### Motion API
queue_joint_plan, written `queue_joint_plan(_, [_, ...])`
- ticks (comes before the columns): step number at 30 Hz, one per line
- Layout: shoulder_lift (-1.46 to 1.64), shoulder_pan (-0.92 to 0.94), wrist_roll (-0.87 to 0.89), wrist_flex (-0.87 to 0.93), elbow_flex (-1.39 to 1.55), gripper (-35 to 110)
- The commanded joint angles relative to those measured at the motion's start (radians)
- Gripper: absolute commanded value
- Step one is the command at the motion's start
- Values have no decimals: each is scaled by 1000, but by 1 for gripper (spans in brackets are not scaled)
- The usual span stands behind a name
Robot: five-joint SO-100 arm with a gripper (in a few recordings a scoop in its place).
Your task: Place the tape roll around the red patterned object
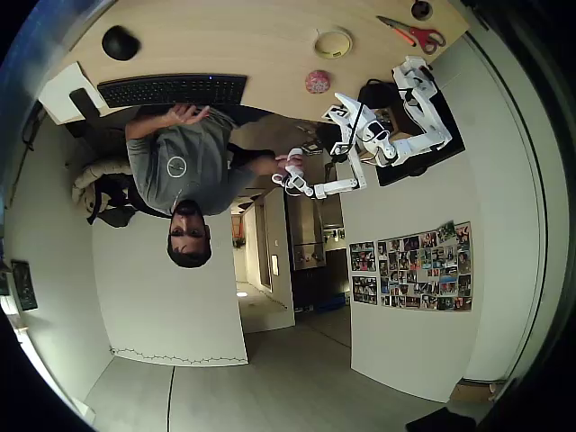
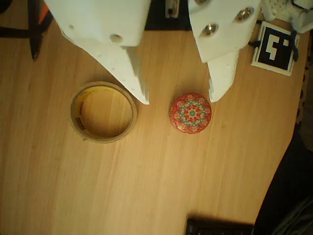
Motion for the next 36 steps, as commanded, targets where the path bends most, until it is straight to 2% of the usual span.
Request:
queue_joint_plan(1, [-383,-117,-40,-431,-89,42])
queue_joint_plan(18, [-383,-107,-40,-428,-95,42])
queue_joint_plan(23, [-328,-35,-28,-339,-80,42])
queue_joint_plan(29, [-86,95,-71,-249,48,42])
queue_joint_plan(31, [-26,129,-84,-281,140,41])
queue_joint_plan(36, [-2,167,-77,-569,439,40])
